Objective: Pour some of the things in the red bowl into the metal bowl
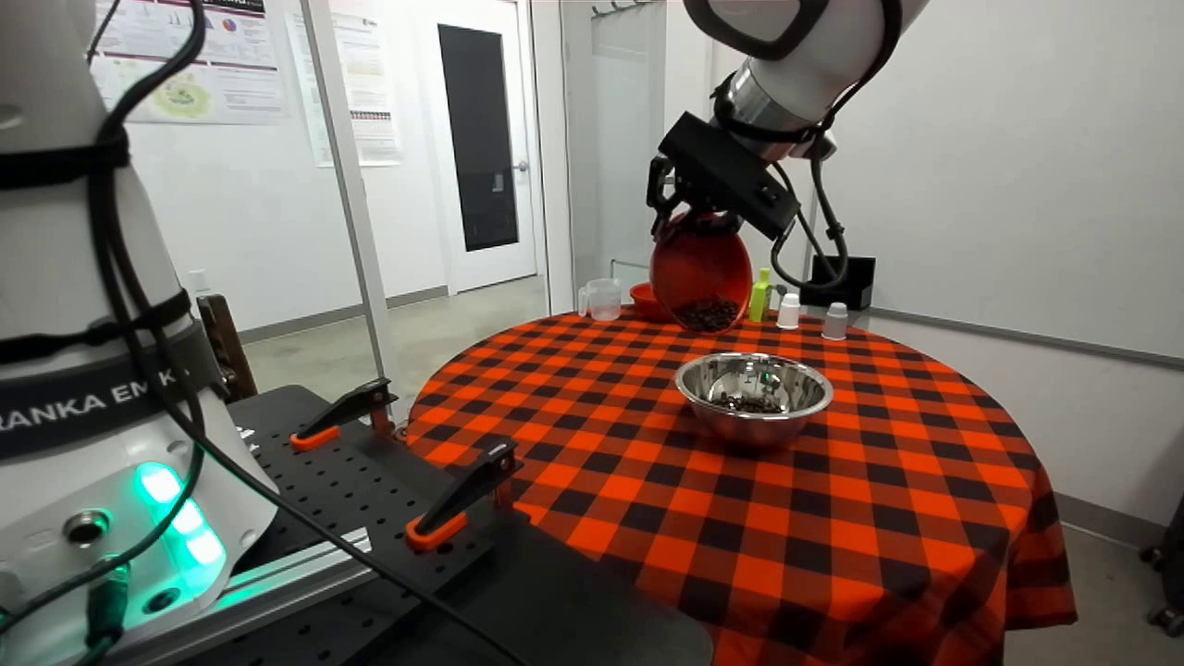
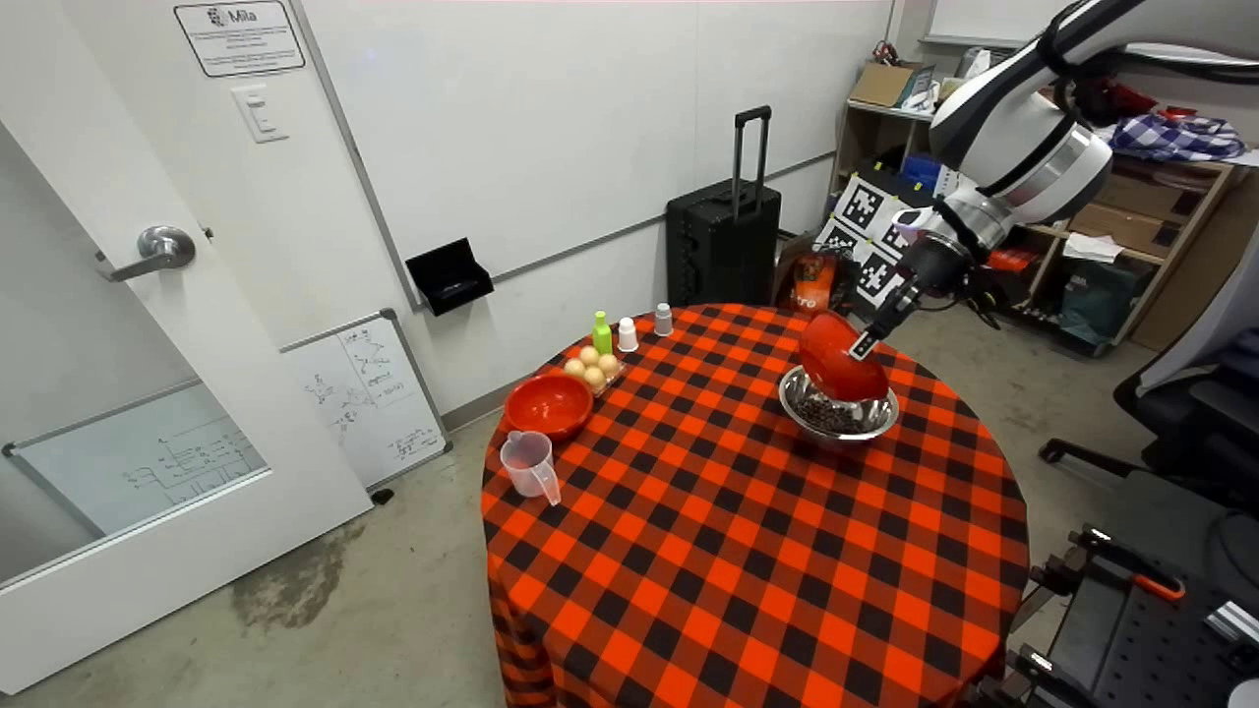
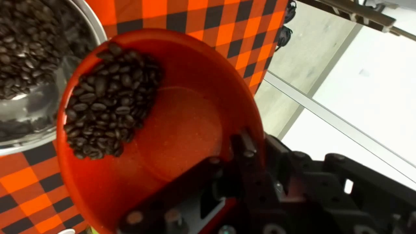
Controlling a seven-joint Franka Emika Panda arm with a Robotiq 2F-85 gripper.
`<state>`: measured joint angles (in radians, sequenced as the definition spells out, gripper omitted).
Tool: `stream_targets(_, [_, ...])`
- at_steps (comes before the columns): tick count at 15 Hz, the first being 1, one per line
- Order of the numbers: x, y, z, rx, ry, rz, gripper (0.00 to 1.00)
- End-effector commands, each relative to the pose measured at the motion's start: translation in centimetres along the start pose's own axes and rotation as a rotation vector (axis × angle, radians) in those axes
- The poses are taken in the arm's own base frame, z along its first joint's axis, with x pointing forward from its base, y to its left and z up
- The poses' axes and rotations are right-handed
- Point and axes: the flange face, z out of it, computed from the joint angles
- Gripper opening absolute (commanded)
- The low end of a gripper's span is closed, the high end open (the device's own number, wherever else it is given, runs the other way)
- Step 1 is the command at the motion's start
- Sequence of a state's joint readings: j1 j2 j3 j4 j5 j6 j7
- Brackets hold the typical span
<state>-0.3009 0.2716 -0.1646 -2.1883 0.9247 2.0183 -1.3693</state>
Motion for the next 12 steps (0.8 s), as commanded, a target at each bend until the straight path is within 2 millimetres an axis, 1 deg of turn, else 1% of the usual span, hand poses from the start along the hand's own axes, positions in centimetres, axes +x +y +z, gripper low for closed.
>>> stream_targets(1, [-0.3, -0.6, -1.1, -0.104, -0.095, -0.001, 0.02])
stream_targets(2, [-0.4, -0.5, -1.2, -0.131, -0.127, -0.010, 0.02])
stream_targets(3, [4.1, -3.0, 0.5, -0.156, -0.145, -0.009, 0.02])
stream_targets(5, [7.1, -4.6, 1.6, -0.193, -0.188, -0.019, 0.02])
stream_targets(7, [10.6, -7.0, 3.2, -0.225, -0.233, -0.054, 0.02])
stream_targets(9, [12.9, -9.6, 4.6, -0.255, -0.279, -0.095, 0.02])
stream_targets(10, [13.8, -10.5, 5.2, -0.268, -0.299, -0.113, 0.02])
stream_targets(12, [15.1, -11.9, 5.9, -0.299, -0.331, -0.132, 0.02])
